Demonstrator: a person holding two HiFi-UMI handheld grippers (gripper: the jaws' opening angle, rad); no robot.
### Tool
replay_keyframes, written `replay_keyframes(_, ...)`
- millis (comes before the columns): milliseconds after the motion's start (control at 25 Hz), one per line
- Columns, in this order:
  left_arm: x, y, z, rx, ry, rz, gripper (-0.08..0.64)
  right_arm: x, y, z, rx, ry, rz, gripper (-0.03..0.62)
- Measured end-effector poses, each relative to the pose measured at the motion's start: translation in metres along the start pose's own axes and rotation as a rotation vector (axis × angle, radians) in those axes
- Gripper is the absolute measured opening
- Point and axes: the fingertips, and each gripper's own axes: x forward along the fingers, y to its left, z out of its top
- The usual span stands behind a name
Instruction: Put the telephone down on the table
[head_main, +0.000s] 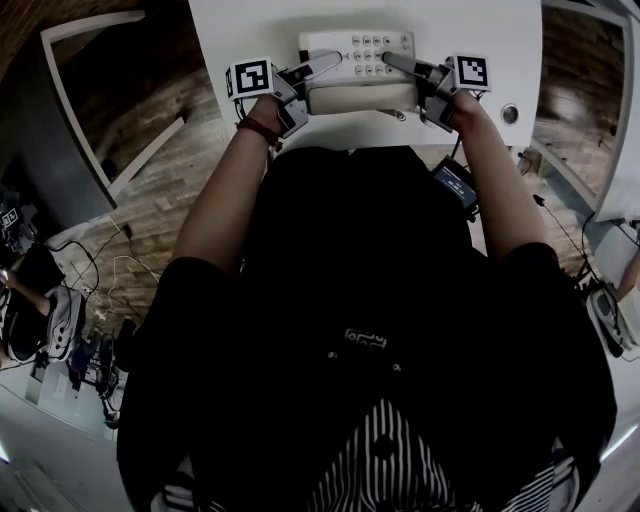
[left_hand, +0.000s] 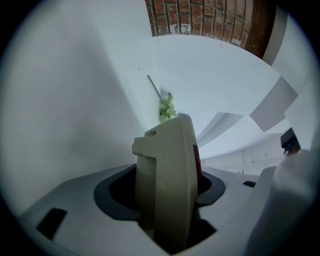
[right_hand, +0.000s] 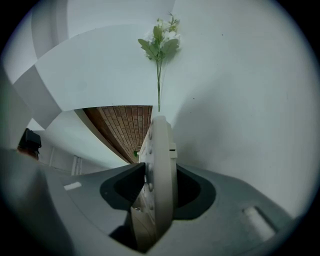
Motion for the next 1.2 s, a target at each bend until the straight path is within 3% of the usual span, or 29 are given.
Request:
replay_keyframes(360,0.002,0.025,-0.001,-0.017,0.015,0.056,0.275,0.004,-0.021,-0.002,0.035,-0.004,-0.058,0.163)
replay_keyframes(640,0.009,0.026,-0.005,0.054,0.052,0.114,0.276,-0.001,-0.027,-0.001,0.001,-0.023,-0.107,0.173)
replay_keyframes(960,0.012,0.029,-0.005,0.11,0.055,0.189,0.276,-0.007,-0.039,0.001,-0.035,-0.047,-0.223,0.222)
replay_keyframes(1200,0.012,0.029,-0.005,0.133,0.041,0.222,0.278,-0.008,-0.039,-0.001,-0.055,-0.053,-0.253,0.226)
